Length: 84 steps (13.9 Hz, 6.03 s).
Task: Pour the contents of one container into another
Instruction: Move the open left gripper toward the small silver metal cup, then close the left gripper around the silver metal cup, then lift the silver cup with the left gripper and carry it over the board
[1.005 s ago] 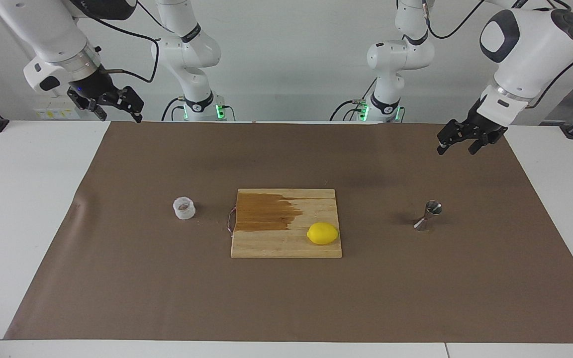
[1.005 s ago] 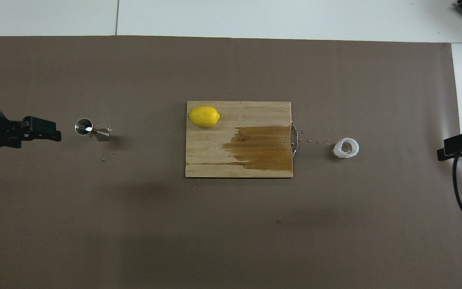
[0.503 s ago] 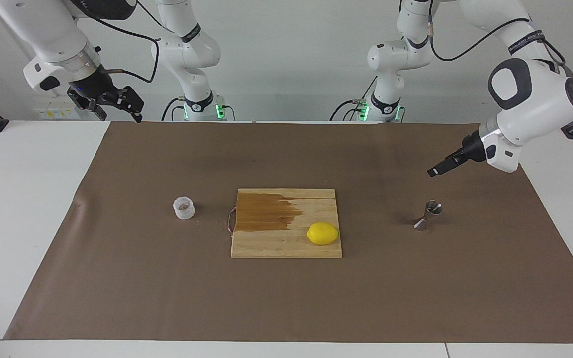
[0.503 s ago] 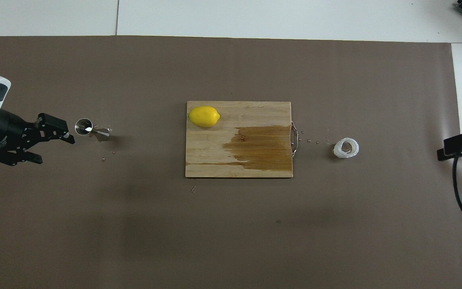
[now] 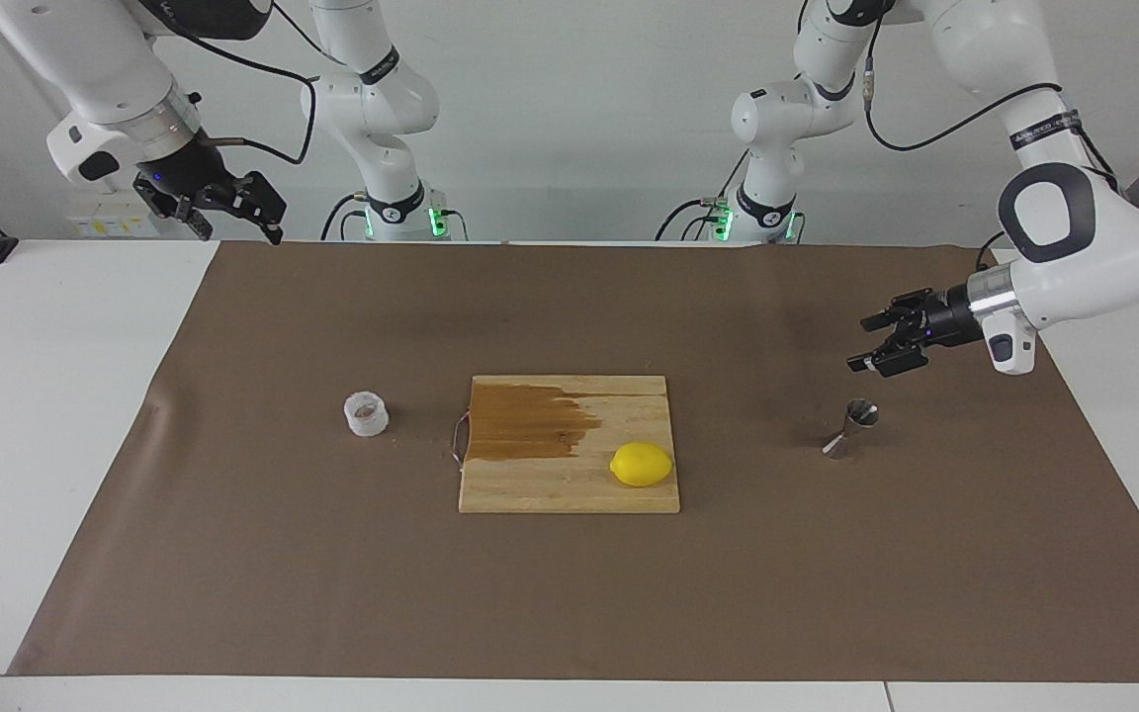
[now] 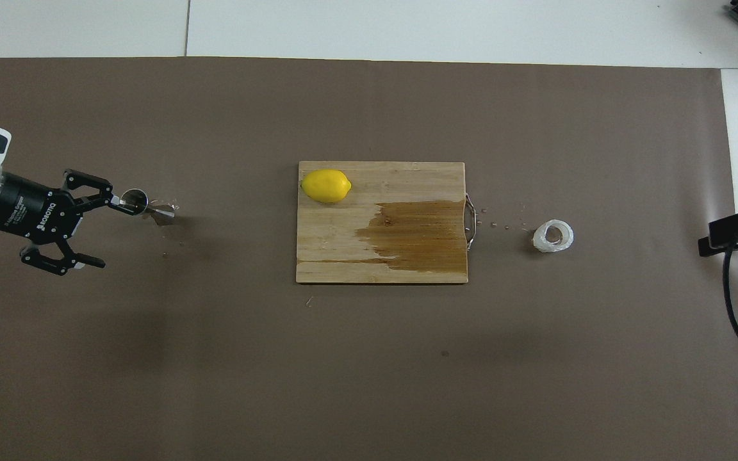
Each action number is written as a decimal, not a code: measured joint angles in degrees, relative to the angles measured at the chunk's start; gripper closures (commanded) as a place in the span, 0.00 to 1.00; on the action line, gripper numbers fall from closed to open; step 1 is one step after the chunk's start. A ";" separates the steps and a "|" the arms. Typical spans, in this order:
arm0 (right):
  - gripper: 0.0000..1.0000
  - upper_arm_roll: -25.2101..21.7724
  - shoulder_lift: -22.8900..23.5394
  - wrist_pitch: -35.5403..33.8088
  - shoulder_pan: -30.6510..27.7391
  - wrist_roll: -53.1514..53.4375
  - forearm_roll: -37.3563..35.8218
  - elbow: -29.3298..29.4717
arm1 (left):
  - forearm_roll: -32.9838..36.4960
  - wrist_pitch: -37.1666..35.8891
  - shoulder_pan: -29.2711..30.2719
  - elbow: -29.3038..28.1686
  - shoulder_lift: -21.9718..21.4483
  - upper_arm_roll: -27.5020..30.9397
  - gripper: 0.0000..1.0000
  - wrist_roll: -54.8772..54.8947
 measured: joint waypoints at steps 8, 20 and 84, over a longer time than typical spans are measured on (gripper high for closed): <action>0.00 0.00 0.00 0.00 0.00 0.00 0.00 0.00 | -7.30 -2.82 9.03 7.97 10.73 -8.22 0.00 -1.44; 0.00 0.00 0.00 0.00 0.00 0.00 0.00 0.00 | -10.54 -8.78 14.19 9.44 18.37 -10.77 0.00 -2.68; 0.00 0.00 0.00 0.00 0.00 0.00 0.00 0.00 | -20.62 -6.08 18.30 10.90 27.04 -19.91 1.00 -10.20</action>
